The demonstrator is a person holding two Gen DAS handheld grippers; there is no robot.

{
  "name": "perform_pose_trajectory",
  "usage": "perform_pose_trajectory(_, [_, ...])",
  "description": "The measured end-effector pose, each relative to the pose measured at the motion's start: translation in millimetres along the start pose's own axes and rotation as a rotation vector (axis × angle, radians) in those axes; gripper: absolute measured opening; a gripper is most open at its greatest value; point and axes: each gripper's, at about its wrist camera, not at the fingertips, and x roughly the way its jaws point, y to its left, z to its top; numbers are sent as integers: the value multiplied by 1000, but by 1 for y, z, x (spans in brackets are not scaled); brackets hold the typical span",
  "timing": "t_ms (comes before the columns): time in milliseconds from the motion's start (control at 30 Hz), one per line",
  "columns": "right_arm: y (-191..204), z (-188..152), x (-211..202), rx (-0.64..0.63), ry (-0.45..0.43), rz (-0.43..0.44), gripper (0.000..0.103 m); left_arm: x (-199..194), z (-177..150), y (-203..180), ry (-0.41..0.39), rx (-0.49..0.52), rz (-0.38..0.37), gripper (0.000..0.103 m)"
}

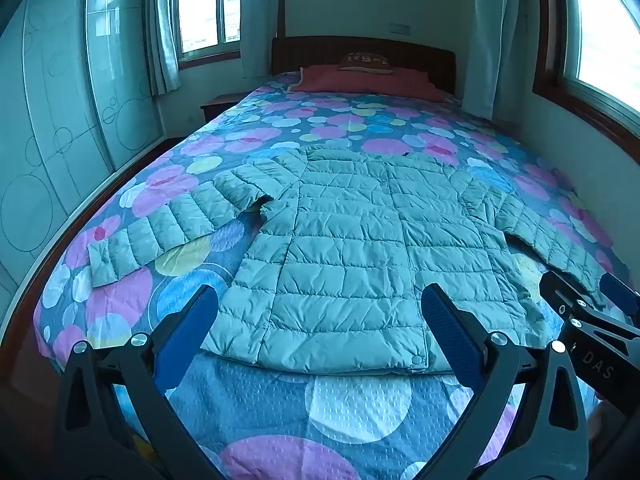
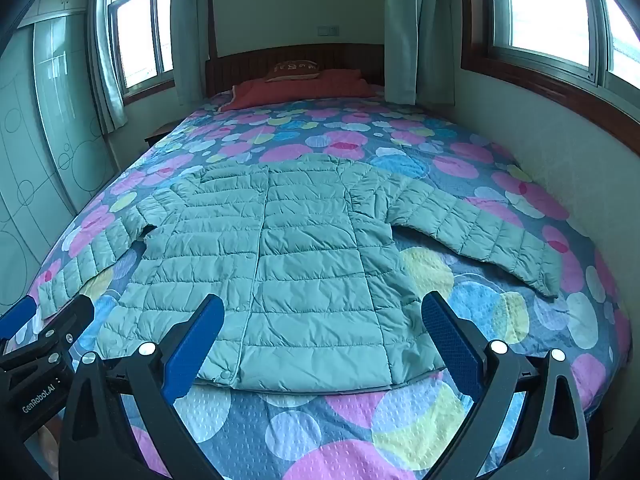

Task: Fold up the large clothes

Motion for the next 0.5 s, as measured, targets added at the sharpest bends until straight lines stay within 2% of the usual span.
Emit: perform_pose_trajectory(500, [0, 0, 0, -2, 0, 0, 98, 1, 1, -1, 16, -8, 3, 101])
